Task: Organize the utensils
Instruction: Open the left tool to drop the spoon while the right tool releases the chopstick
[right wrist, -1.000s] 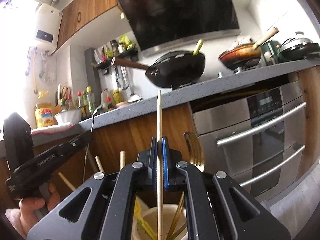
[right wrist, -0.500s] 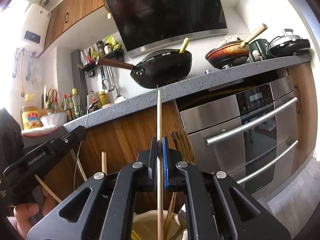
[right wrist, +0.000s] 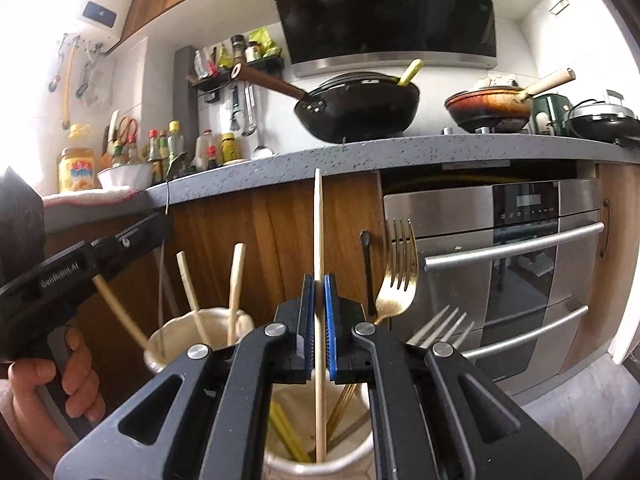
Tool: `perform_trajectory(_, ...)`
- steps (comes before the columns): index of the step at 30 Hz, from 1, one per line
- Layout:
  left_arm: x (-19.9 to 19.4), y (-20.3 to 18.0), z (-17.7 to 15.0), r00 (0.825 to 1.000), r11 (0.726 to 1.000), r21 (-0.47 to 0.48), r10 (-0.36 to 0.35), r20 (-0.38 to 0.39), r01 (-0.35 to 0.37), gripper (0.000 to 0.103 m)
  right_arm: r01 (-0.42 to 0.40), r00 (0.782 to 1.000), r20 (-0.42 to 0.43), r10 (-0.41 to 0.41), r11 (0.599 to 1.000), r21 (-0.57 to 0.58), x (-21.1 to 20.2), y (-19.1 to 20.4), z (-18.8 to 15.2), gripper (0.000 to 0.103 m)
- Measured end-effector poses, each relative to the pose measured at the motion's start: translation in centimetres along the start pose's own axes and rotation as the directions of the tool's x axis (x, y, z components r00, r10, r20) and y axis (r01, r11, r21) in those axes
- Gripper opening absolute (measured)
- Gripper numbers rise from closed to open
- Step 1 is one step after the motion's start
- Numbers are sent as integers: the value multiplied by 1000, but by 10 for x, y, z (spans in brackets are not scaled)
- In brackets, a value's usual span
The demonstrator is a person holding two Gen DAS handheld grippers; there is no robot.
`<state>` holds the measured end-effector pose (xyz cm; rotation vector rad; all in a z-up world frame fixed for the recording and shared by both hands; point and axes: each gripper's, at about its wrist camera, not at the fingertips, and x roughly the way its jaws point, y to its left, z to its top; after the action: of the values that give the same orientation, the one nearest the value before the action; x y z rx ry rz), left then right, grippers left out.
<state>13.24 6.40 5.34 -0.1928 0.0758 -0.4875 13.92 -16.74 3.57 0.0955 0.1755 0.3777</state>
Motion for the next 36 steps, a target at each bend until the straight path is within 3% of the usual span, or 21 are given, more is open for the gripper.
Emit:
perform_trajectory(8, -16, -7, -13, 993, 999, 50, 25, -112, -19, 4, -23, 989, -148, 28, 999, 38, -1, -5, -12, 5)
perform_trajectory(13, -16, -16, -19, 989, 993, 114, 54, -135, -38, 4, -14, 985, -169, 20, 999, 39, -3, -5, -17, 5)
perform_trajectory(22, -12, -20, -22, 984, 989, 141, 73, -161, -51, 5, -18, 984, -179, 21, 1000, 21, -5, -2, -18, 8)
perform_trajectory(26, -15, -22, -22, 984, 988, 143, 82, -155, -60, 15, -16, 986, -167, 18, 1000, 12, -12, 0, -16, 22)
perform_trajectory(31, -17, -26, -27, 979, 984, 159, 110, -174, -82, 19, -1, 988, -154, 5, 1000, 24, -26, -4, -16, 33)
perform_trajectory(36, -28, -27, -32, 974, 979, 159, 153, -166, -127, 45, 2, 990, -139, 2, 999, 33, -45, -5, -15, 45)
